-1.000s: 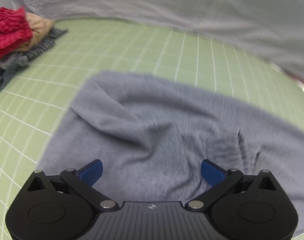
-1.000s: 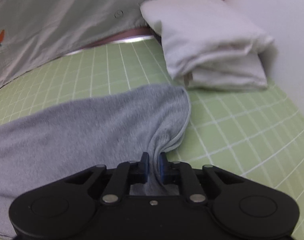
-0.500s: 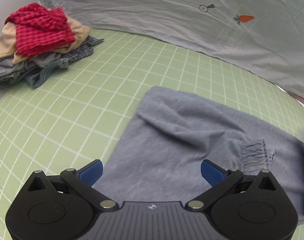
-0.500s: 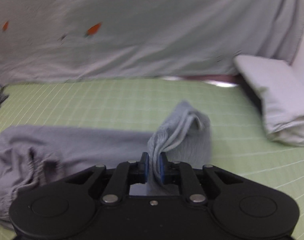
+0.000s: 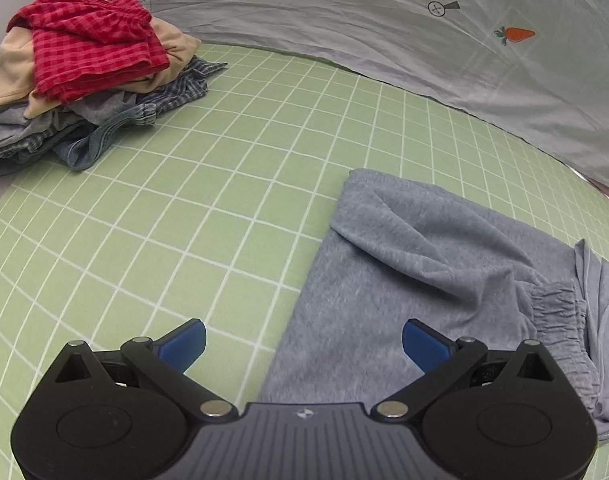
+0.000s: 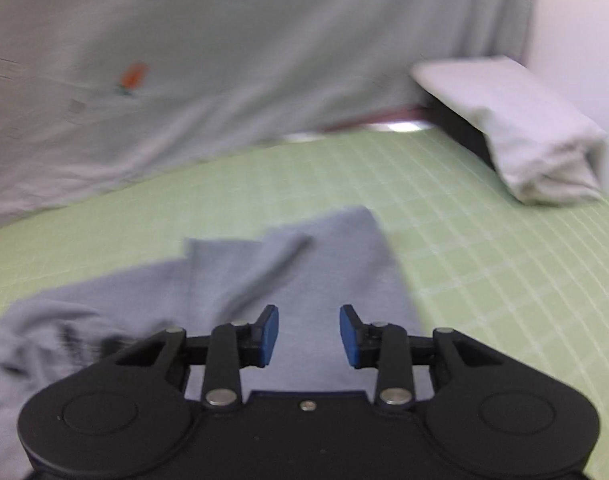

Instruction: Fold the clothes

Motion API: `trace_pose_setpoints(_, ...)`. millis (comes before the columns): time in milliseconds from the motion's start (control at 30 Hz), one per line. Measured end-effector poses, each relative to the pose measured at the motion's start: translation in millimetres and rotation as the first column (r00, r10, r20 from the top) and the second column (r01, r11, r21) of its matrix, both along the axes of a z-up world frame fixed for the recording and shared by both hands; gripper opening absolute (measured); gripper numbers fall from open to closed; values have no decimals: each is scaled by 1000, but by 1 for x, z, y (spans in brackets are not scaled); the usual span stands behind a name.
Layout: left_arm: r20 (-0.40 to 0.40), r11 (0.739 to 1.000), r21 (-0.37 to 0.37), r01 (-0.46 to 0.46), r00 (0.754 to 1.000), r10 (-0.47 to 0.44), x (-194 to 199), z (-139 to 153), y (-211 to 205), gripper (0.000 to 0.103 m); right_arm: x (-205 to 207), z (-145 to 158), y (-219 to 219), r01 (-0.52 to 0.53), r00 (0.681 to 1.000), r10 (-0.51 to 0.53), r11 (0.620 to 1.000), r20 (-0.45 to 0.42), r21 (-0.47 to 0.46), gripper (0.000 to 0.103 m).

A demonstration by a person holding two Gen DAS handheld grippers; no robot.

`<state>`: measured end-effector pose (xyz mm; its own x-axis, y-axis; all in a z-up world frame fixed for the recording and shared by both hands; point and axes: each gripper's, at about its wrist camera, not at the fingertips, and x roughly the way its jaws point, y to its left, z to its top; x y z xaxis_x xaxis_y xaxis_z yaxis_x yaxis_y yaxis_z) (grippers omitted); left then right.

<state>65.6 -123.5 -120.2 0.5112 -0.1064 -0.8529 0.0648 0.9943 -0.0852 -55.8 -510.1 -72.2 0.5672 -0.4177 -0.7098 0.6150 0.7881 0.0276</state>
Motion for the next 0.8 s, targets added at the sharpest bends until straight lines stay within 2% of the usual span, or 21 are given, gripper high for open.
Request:
trace_pose_setpoints(67,-7,1000,10,11,1000,-11,5,-3,-1,103,1,-14,-6,11,998,-10,1000,-60,15,33)
trace_pose_setpoints(167,-16,999,24,27,1000,-27,13,-8,-1,103,-3,-29,4,-7,996,12,998,-85,59,33)
trace_pose_setpoints(267,-29,998,41,40,999,-39,16,-13,-3,103,4,-46,32,-112,986,118,992,-120,58,37)
trace_pose_setpoints(367,-29,997,60,50,998,-48,18,-16,-3,103,14,-48,51,-194,972,195,981,-132,19,37)
trace_pose_setpoints(500,-16,994,99,51,999,-50,23,-16,-1,103,18,-42,37,-126,988,126,992,-89,8,38)
trace_pose_setpoints(567,-19,993,106,45,999,-43,28,-17,1,103,23,-44,25,-96,990,95,995,-101,0,38)
trace_pose_setpoints(800,-48,993,111,29,999,-23,44,-25,0,103,59,-52,-2,-90,986,87,996,-140,-20,42)
